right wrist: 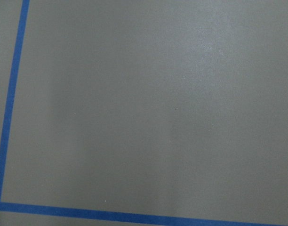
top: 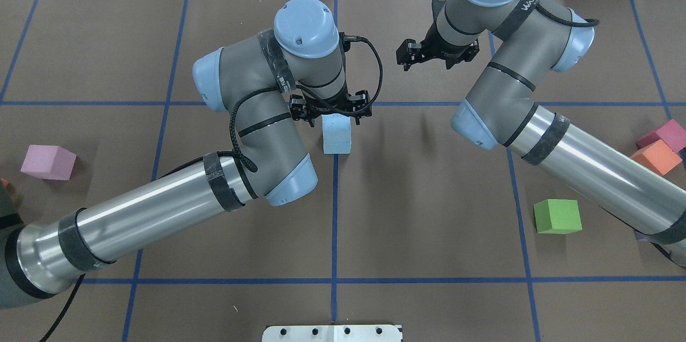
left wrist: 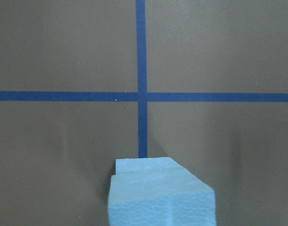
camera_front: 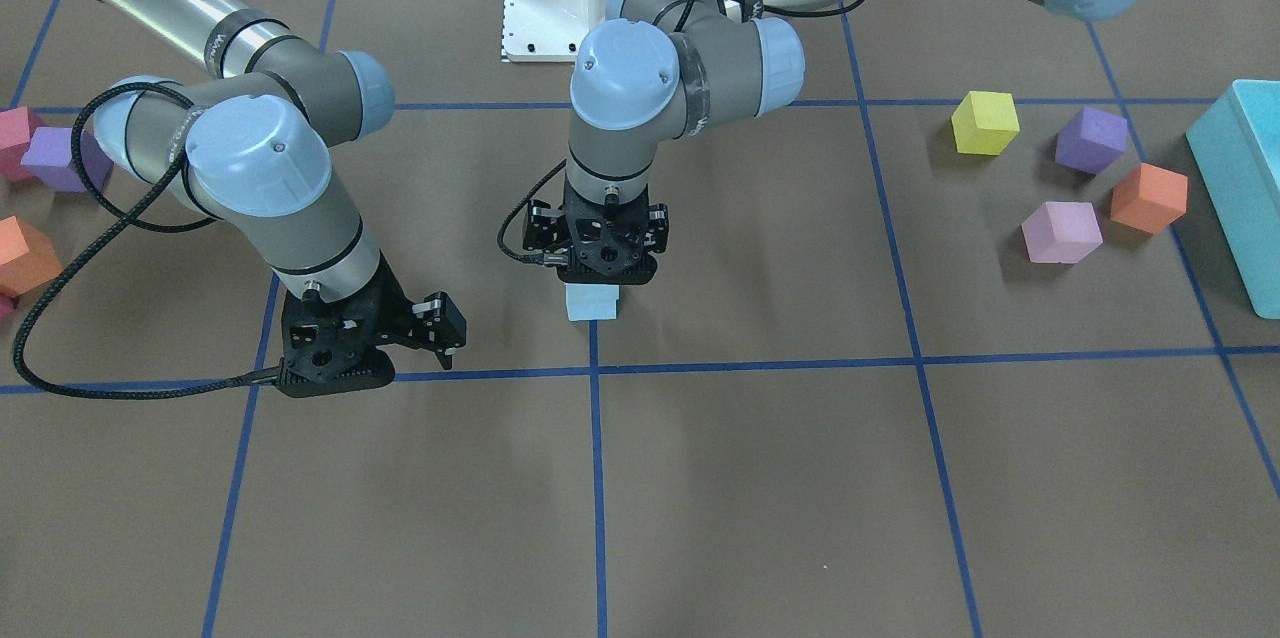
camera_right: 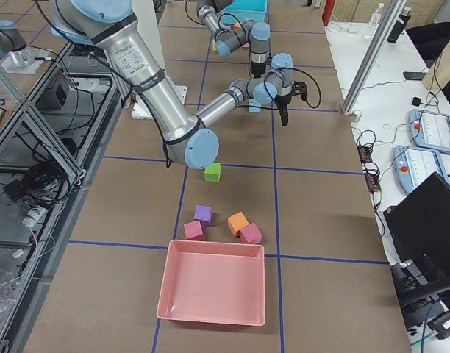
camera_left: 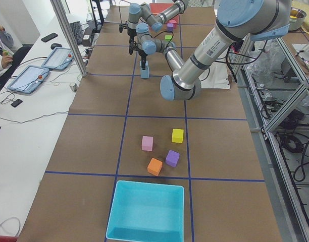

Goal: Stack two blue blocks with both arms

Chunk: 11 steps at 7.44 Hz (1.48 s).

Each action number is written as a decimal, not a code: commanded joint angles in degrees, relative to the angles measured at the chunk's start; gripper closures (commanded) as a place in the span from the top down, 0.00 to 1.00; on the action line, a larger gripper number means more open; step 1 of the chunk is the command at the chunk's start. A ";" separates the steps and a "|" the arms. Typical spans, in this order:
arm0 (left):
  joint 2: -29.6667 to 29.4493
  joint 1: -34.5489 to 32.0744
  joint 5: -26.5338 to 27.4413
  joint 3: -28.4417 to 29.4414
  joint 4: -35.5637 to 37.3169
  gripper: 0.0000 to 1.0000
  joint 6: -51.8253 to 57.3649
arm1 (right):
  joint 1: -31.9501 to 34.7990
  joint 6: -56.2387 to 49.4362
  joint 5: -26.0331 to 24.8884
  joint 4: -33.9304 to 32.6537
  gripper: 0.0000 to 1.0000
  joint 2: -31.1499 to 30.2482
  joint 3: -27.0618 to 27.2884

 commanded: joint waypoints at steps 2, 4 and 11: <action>1.61 -4.95 -4.98 -4.24 1.66 0.99 0.06 | 2.49 -13.07 -0.71 1.32 1.00 -5.38 4.31; 5.27 -9.86 -9.73 -7.82 2.36 0.99 3.89 | 4.85 -13.51 -1.24 0.45 1.00 -9.51 7.48; 35.84 -39.11 -15.81 -26.23 20.03 0.99 57.75 | 33.84 -37.63 16.51 0.27 1.00 -33.40 10.12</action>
